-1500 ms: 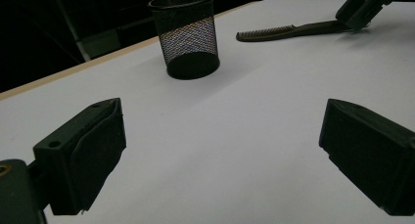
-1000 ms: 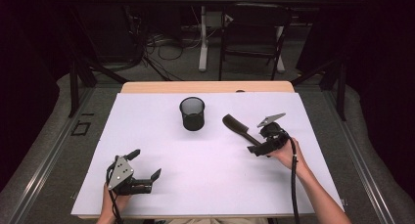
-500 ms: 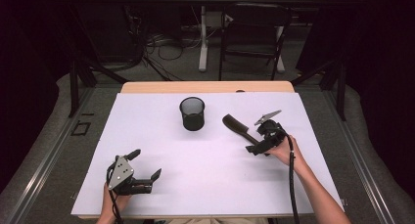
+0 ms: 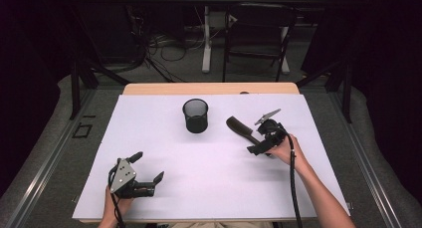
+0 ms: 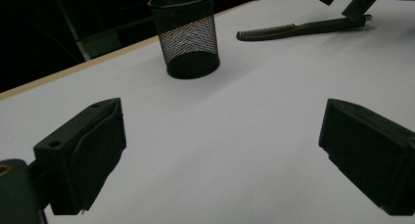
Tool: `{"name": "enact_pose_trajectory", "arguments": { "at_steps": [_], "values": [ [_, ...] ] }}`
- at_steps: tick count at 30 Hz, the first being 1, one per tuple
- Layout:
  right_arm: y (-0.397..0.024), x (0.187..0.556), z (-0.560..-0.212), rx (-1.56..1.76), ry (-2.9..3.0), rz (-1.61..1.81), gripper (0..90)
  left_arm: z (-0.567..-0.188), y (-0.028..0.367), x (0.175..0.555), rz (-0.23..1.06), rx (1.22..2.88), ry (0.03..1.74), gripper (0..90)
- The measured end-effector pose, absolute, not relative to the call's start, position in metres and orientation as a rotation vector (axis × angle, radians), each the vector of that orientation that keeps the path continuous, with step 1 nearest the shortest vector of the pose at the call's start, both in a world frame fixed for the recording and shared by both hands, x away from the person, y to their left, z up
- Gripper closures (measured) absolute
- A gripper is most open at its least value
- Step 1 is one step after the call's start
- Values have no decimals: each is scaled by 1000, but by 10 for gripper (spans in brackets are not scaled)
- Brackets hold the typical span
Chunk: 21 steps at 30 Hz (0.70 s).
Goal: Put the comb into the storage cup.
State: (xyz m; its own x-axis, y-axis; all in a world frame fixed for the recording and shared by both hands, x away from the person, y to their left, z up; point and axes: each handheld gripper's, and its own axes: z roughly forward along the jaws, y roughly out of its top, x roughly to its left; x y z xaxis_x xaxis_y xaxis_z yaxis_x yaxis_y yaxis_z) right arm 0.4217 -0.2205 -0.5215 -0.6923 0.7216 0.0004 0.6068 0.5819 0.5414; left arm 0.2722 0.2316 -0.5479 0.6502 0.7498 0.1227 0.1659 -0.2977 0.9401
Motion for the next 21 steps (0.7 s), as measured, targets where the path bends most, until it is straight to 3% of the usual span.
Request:
{"name": "enact_pose_trajectory", "arguments": {
  "at_steps": [8, 10, 17, 21],
  "values": [
    [-213, 431, -519, 1154, 2593, 697, 182, -548, 232, 272, 694, 1811, 732, 39],
    [-211, 433, -518, 1162, 2599, 676, 279, -548, 232, 272, 691, 1811, 733, 39],
    [-200, 441, -514, 1167, 2635, 570, 490, -548, 232, 272, 691, 1812, 730, 39],
    [-195, 447, -515, 1172, 2659, 500, 543, -548, 232, 272, 688, 1811, 731, 39]
  ]
}}
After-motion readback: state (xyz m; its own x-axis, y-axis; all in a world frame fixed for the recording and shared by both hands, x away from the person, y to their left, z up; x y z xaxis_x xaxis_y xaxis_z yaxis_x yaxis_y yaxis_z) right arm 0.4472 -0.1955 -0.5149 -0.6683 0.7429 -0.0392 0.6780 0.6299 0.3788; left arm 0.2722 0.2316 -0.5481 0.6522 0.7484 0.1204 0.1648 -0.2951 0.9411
